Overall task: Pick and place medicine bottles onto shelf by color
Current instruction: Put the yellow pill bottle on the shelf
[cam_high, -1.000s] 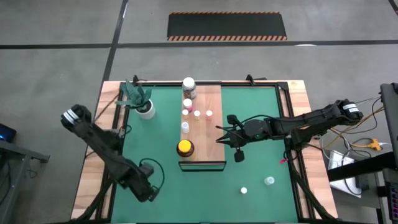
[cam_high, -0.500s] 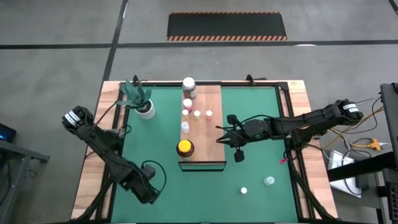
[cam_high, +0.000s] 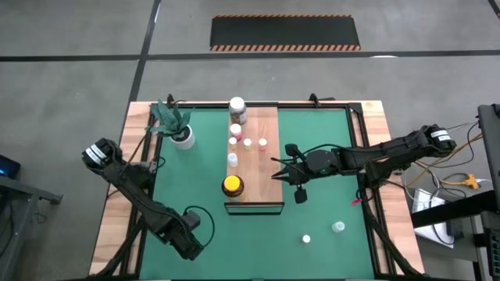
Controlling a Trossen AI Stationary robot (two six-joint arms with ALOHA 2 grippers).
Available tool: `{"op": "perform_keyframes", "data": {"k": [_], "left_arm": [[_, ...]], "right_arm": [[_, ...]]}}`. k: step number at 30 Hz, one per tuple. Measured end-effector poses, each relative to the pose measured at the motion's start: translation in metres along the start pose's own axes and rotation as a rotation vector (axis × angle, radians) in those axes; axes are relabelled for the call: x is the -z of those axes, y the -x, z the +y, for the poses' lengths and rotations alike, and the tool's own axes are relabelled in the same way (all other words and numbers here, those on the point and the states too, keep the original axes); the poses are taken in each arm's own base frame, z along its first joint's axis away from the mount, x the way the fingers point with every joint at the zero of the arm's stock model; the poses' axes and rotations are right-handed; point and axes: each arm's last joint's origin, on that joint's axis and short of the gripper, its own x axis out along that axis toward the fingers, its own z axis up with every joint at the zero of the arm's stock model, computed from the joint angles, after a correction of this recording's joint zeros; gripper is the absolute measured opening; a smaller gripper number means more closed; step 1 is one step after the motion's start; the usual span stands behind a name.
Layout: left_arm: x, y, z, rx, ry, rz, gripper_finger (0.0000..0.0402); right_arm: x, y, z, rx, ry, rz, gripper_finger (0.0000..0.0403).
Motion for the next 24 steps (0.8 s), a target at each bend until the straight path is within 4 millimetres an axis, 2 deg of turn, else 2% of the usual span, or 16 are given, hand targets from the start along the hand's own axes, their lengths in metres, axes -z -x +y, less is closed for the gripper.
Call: {"op": "perform_keyframes", "data": {"k": [5, 16, 20, 24], "left_arm": [[0.0, -0.002, 0.0, -0.008, -0.006, -0.003, 0.0222], [0.0, -0.002, 0.0, -0.008, -0.007, -0.005, 0.0091], [0.0, 0.001, -0.001, 0.016, -0.01, -0.003, 0.0084], [0.002, 0.012, -0.007, 0.065, -0.041, 0.002, 0.0105]], "right_arm": [[0.0, 0.0, 0.0, 0.0, -0.001, 0.0, 0.0009], [0.0, 0.0, 0.0, 0.0, -0.001, -0.001, 0.0009], [-0.001, 0.002, 0.0, 0.001, -0.001, -0.003, 0.0009], [-0.005, 0.013, -0.002, 0.006, -0.022, -0.024, 0.0009]]}}
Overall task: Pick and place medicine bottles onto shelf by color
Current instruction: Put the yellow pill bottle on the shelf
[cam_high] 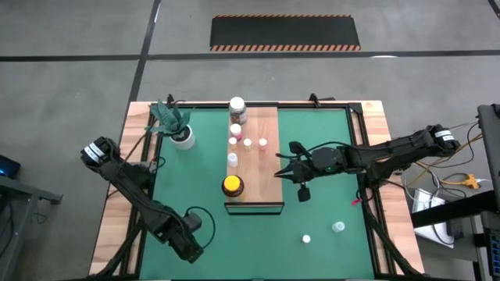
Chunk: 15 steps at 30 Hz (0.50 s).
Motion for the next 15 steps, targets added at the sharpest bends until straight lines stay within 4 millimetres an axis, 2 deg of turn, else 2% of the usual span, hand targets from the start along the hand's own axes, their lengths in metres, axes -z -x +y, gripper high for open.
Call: {"op": "perform_keyframes", "data": {"k": [5, 10, 15], "left_arm": [[0.001, 0.01, -0.006, 0.026, -0.089, -0.008, 0.0115], [-0.005, 0.005, 0.001, -0.015, -0.095, -0.153, 0.0116], [-0.009, 0.001, 0.005, -0.03, -0.083, -0.181, 0.0118]], "right_arm": [[-0.005, 0.011, -0.002, 0.005, -0.036, -0.026, 0.0009], [-0.004, 0.01, 0.0, -0.002, -0.056, -0.015, 0.0009], [-0.002, 0.007, 0.003, -0.016, -0.054, -0.001, 0.0009]]}}
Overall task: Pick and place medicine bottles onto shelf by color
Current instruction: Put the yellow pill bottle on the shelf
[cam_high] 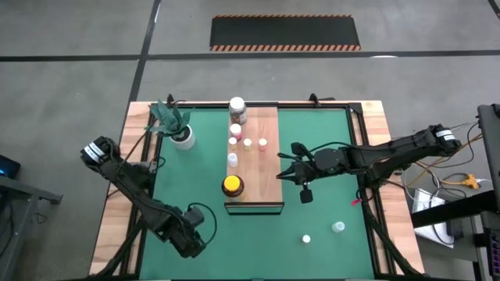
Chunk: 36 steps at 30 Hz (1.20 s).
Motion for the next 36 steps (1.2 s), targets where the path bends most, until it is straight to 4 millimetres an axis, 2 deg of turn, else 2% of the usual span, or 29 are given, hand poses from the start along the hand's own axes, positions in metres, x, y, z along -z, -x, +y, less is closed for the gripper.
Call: {"op": "perform_keyframes", "data": {"k": [18, 27, 30, 36], "left_arm": [[-0.011, -0.01, 0.012, -0.055, 0.005, -0.018, 0.0118], [-0.016, -0.011, 0.01, -0.034, 0.002, -0.018, 0.0121], [-0.016, -0.011, 0.009, -0.019, 0.003, 0.004, 0.014], [-0.02, -0.011, 0.01, -0.025, 0.013, 0.008, 0.0206]], "right_arm": [[0.0, 0.001, 0.0, -0.002, -0.014, 0.013, 0.0009], [0.0, 0.001, 0.0, -0.002, -0.014, 0.012, 0.0009], [0.002, 0.001, 0.001, -0.006, -0.013, 0.032, 0.0009], [0.003, 0.001, 0.001, -0.007, -0.011, 0.042, 0.0009]]}}
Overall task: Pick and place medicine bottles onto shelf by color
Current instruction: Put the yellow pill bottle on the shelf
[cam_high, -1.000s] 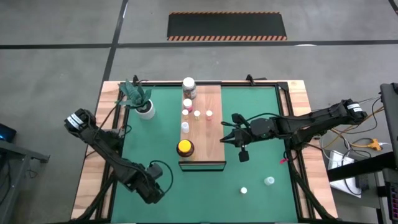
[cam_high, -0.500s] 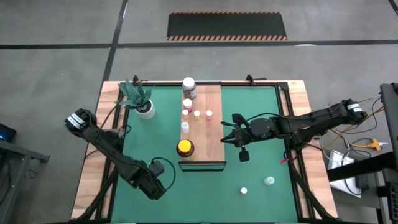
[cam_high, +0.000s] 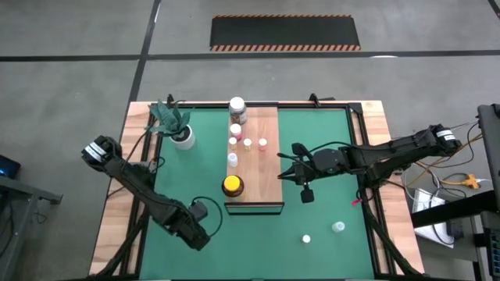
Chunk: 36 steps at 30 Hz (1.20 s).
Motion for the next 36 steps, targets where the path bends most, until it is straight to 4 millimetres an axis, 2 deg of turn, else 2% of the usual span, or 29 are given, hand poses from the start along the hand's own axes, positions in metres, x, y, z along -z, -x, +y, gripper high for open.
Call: {"op": "perform_keyframes", "data": {"k": [5, 11, 15, 22, 26, 30, 36], "left_arm": [[-0.002, 0.008, -0.004, 0.036, -0.038, 0.049, 0.0238], [-0.003, 0.029, -0.008, 0.118, -0.091, 0.037, 0.0228], [-0.004, 0.036, -0.004, 0.131, -0.131, 0.004, 0.0191], [-0.002, 0.023, 0.006, 0.086, -0.163, 0.009, 0.0081], [-0.002, 0.021, 0.008, 0.078, -0.163, 0.01, 0.0031], [-0.002, 0.014, 0.012, 0.078, -0.162, 0.011, 0.0005], [-0.002, 0.011, 0.013, 0.101, -0.16, 0.005, 0.0]], "right_arm": [[-0.001, 0.003, 0.0, 0.001, 0.007, -0.003, 0.0009], [-0.001, 0.003, 0.0, 0.0, 0.006, -0.002, 0.0009], [-0.001, 0.003, 0.0, 0.0, -0.002, -0.001, 0.0009], [0.0, 0.003, 0.0, -0.001, -0.011, 0.003, 0.0009], [0.0, 0.003, 0.0, -0.001, -0.013, 0.003, 0.0009], [0.0, 0.003, 0.0, -0.001, -0.022, 0.003, 0.0009], [0.0, 0.003, 0.0, -0.001, -0.021, 0.005, 0.0009]]}}
